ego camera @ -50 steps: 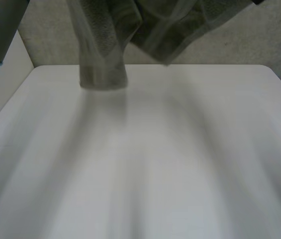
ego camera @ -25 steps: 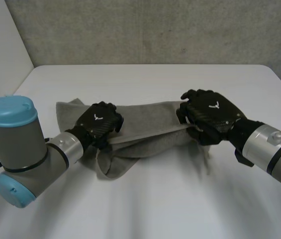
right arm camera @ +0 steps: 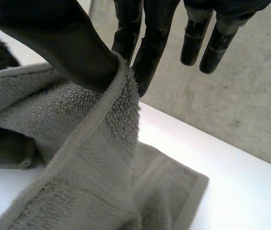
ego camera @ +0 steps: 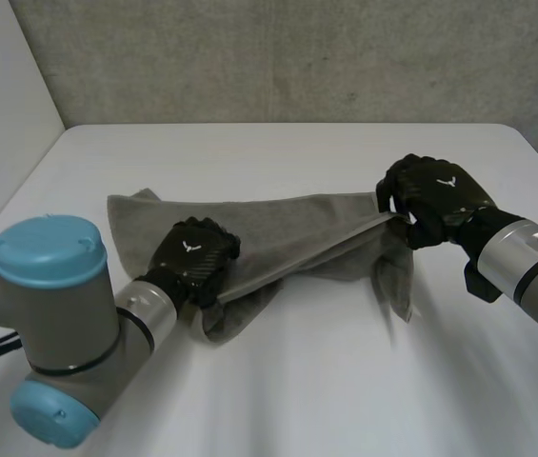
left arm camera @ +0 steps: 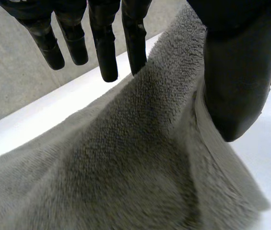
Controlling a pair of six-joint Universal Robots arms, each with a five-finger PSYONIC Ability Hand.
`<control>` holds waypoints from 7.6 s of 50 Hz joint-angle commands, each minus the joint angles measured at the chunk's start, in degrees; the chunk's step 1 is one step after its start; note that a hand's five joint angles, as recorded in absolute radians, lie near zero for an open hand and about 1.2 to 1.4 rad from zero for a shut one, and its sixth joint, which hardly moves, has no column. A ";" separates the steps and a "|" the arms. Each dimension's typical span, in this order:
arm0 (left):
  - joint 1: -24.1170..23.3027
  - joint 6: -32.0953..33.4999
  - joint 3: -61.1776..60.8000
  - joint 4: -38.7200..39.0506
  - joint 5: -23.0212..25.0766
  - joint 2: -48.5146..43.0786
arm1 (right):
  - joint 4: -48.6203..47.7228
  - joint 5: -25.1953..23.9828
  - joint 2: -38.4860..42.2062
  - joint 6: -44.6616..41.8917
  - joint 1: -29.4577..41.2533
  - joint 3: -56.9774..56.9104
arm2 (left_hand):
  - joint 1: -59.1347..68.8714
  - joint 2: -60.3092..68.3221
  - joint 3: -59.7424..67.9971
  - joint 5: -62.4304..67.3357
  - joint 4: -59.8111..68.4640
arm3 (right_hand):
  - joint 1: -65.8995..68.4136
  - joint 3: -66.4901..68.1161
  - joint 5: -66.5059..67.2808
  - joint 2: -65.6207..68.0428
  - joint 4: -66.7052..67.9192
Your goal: Fold the towel.
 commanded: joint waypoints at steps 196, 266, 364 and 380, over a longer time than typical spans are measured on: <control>12.39 23.27 -2.51 5.89 -5.02 3.49 | -4.69 -4.75 -6.19 4.89 -15.68 4.98 | -1.62 -1.12 -3.30 0.81 -3.76 | 4.01 -3.01 2.85 4.16 -4.35; 19.15 -4.86 -1.64 1.77 2.54 10.09 | 10.49 -5.81 1.09 -5.80 -14.54 -3.45 | 49.49 49.99 -3.30 51.93 -3.76 | 4.01 -3.01 2.85 4.16 -4.35; 18.54 10.08 35.39 -0.16 3.16 -12.84 | 10.80 1.92 19.38 -24.14 -4.26 -41.98 | 49.49 49.99 -3.30 51.93 -3.76 | 4.01 -3.01 2.85 4.16 -4.35; 17.04 6.74 50.07 3.18 3.67 -5.04 | -3.02 4.39 11.30 -2.58 -5.49 -46.79 | 49.49 49.99 -3.30 51.93 -3.76 | 4.01 -3.01 2.85 4.16 -4.35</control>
